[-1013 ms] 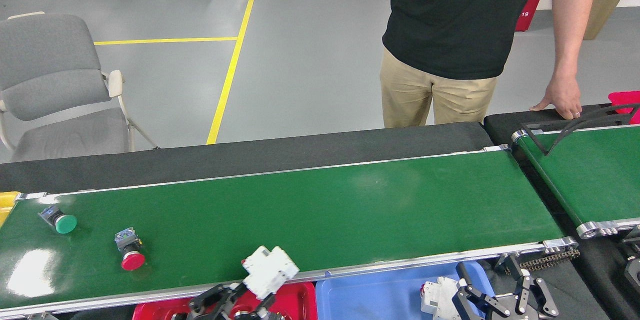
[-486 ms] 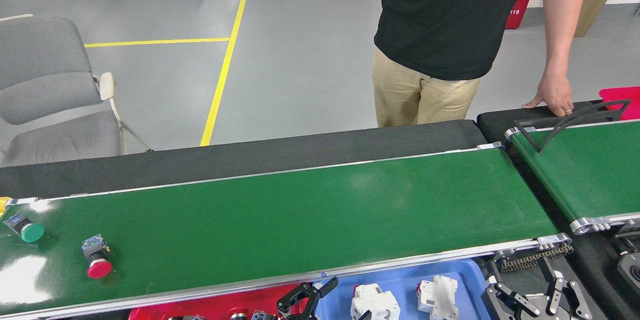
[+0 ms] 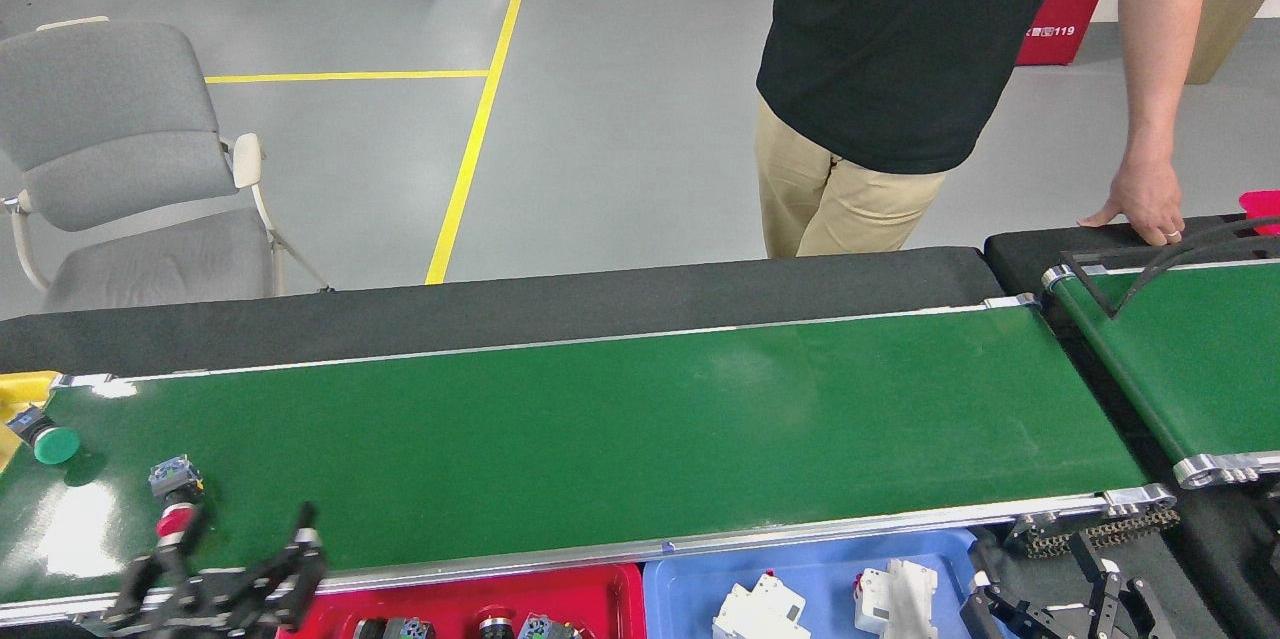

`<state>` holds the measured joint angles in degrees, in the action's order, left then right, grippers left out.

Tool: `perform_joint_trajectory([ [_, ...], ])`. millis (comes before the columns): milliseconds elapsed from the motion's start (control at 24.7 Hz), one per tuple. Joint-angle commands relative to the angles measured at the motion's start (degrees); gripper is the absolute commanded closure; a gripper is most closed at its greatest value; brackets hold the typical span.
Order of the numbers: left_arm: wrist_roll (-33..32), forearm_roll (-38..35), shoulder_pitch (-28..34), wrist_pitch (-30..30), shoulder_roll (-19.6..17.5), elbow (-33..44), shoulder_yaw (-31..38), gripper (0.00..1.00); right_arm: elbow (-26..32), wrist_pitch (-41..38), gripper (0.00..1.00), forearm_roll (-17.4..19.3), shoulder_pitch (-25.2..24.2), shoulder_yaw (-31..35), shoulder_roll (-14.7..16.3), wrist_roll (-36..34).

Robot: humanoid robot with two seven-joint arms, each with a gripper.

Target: Pick switch part from conveyor to tray

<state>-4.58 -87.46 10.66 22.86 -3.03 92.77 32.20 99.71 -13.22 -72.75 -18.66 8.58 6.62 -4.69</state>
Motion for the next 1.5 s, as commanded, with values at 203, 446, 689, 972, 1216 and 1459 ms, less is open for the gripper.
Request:
perform_joint_trajectory([
  [203, 0.54, 0.63, -1.7, 1.58, -4.61, -6.11, 1.38, 0.0, 1.63, -4.8, 0.0, 0.07, 0.29, 0.04, -2.49, 1.52],
  [446, 0.45, 0.71, -6.88, 1.75, -7.34, -11.74, 1.12, 0.0, 1.63, -4.97, 0.0, 0.07, -0.23, 0.04, -2.75, 1.96],
  [689, 0.45, 0.63, -15.41, 0.87, -12.52, -25.18, 1.2, 0.0, 1.63, -6.38, 0.0, -0.02, 0.21, -0.05, -2.66, 1.96],
  [972, 1.86, 0.54, -22.7, -6.77, -17.79, -40.21, -0.64, 0.23, 1.54, -6.47, 0.0, -0.02, 0.56, -1.72, -2.49, 1.96],
  [1216, 6.96, 0.63, -23.85, -7.48, -18.41, -43.64, -1.96, 0.65, 1.45, -6.47, 0.0, -0.02, 0.47, -1.9, -2.49, 1.96],
  [1459, 7.04, 2.03, -23.32, -5.81, -16.83, -39.95, -2.75, 0.81, 1.37, -6.47, 0.0, -0.02, 0.38, -2.07, -2.93, 1.96],
])
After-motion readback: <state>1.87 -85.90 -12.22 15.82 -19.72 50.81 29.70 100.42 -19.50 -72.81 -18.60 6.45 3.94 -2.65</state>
